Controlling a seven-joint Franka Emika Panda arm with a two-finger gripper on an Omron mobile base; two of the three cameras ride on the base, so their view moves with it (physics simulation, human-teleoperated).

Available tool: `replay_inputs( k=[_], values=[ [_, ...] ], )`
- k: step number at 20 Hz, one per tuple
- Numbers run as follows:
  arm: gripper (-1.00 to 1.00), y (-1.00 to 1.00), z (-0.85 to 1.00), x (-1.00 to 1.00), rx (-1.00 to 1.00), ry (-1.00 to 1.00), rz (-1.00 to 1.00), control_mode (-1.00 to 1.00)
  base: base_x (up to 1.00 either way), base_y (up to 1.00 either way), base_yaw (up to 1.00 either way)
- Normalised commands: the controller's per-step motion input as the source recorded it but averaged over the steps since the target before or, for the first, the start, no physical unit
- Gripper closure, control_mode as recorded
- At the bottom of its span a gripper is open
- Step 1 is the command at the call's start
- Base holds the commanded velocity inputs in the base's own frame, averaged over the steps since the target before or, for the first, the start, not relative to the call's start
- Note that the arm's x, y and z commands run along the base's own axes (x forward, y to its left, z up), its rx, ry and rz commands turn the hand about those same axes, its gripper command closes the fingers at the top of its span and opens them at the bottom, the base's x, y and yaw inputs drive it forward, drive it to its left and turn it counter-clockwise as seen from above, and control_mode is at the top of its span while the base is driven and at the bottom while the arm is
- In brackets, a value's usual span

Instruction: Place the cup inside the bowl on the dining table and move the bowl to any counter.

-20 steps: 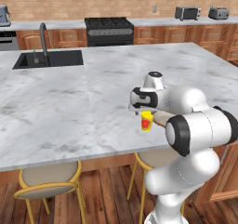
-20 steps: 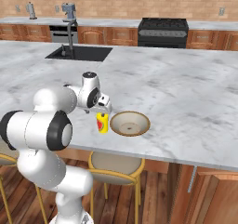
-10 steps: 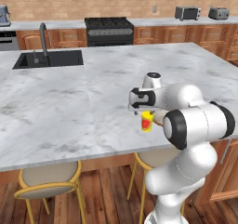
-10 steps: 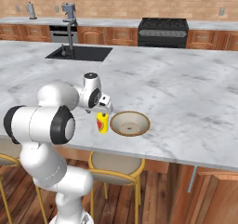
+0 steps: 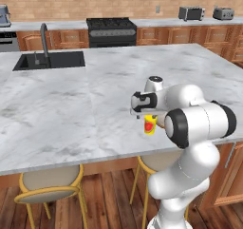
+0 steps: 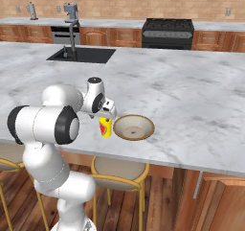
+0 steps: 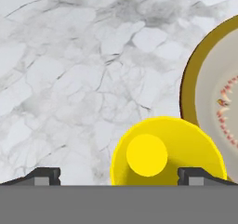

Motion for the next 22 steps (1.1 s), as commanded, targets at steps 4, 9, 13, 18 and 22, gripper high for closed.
replay_inputs(
  k=[4, 9, 13, 18, 22],
  values=[
    [-1.0, 0.0, -0.14, 0.0, 0.0, 0.0, 0.0, -1.0, 0.0, 0.0, 0.0],
    [-1.0, 0.0, -0.15, 0.0, 0.0, 0.0, 0.0, -1.0, 0.0, 0.0, 0.0],
    [-1.0, 0.0, -0.11, 0.0, 0.0, 0.0, 0.0, -1.0, 0.0, 0.0, 0.0],
    [-1.0, 0.03, -0.01, 0.0, 0.0, 0.0, 0.0, -1.0, 0.0, 0.0, 0.0],
    [-1.0, 0.03, 0.0, 0.0, 0.0, 0.0, 0.0, -1.0, 0.0, 0.0, 0.0]
  ],
)
